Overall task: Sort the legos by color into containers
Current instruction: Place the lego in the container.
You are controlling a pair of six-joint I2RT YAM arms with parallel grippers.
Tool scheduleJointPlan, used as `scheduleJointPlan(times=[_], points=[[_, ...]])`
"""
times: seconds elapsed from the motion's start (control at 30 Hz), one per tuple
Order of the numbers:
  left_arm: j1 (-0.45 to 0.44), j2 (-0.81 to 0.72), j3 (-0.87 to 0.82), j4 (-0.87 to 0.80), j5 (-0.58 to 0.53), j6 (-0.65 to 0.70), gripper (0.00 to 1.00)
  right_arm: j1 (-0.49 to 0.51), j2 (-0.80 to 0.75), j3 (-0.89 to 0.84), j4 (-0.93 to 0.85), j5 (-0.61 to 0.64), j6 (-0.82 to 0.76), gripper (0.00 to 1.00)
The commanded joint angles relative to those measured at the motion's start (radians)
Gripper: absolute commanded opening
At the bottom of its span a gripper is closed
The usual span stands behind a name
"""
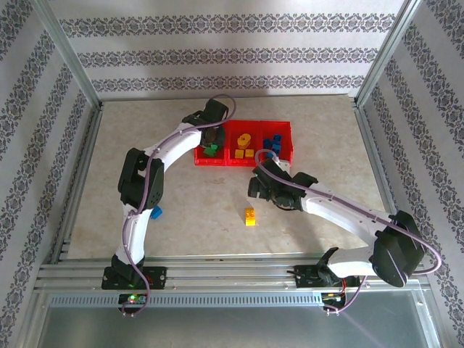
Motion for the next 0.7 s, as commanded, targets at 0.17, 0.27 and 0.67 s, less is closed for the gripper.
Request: scheduleJointPlan(times=[0.17,0.27,0.67], points=[[0.014,0.050,0.077,-0.015,0.017,-0.035,0.35,0.089,0.047,-0.027,-0.032,-0.012,0.073,0.98],[0.015,0.028,0.061,-0.007,0.017,-0.038,0.38,0.107,0.059,-0.030,-0.034,-0.021,0.086,0.98],[0.016,-0.179,-0.100,0.040,-0.008,-0.041,0.57,0.181,0.151,-0.008,-0.007,-0.097,0.118,0.92]])
